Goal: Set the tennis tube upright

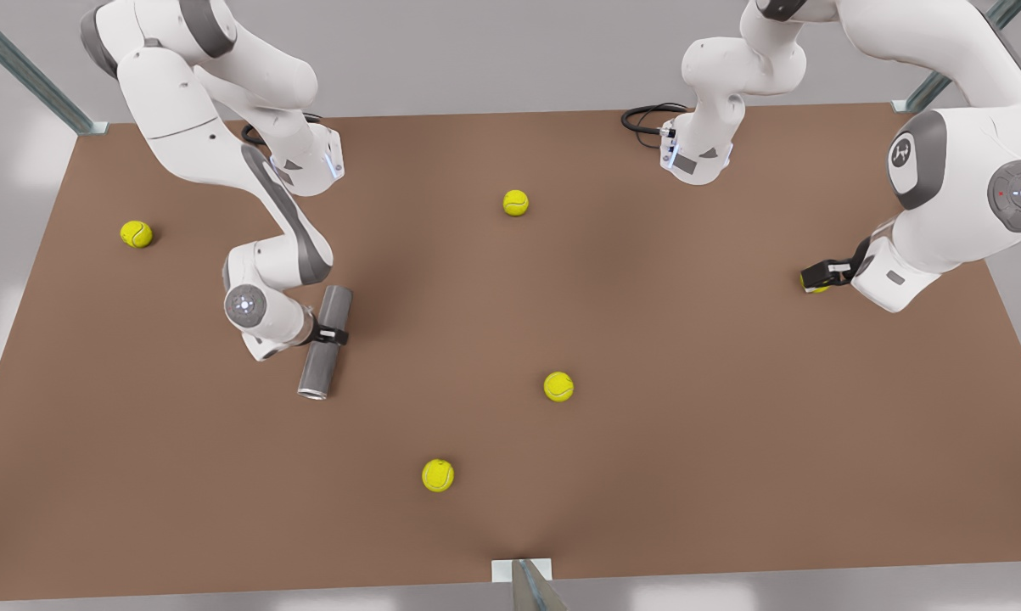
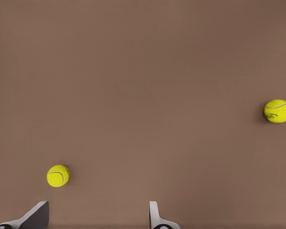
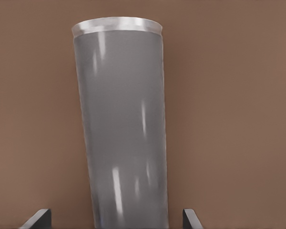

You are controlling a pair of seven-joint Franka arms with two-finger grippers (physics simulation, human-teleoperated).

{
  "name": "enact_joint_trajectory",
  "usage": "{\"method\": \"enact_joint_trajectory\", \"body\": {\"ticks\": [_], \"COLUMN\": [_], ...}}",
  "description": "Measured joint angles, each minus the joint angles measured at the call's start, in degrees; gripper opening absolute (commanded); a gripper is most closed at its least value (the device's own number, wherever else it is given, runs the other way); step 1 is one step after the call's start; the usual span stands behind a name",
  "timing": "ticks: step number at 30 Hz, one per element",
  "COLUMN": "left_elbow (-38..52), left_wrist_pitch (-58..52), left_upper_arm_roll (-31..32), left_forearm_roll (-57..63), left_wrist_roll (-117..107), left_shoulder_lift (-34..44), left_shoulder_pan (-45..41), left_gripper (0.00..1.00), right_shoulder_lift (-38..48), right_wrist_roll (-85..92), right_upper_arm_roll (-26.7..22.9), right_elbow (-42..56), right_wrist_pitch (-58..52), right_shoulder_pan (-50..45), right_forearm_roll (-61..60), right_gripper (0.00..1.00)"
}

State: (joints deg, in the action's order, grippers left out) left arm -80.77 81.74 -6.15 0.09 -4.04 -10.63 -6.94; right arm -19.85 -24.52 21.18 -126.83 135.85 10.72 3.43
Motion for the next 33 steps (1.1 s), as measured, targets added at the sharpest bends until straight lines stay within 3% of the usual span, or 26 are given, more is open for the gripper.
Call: {"method": "enact_joint_trajectory", "body": {"ticks": [33], "left_elbow": [-1.6], "left_wrist_pitch": [0.0], "left_upper_arm_roll": [0.0], "left_forearm_roll": [0.0], "left_wrist_roll": [0.0], "left_shoulder_lift": [-0.4], "left_shoulder_pan": [0.6], "left_gripper": [1.0], "right_shoulder_lift": [-6.2], "right_wrist_roll": [0.2], "right_upper_arm_roll": [-0.1], "right_elbow": [0.0], "right_wrist_pitch": [3.3], "right_shoulder_pan": [1.6], "right_forearm_roll": [0.0], "right_gripper": [1.0]}}
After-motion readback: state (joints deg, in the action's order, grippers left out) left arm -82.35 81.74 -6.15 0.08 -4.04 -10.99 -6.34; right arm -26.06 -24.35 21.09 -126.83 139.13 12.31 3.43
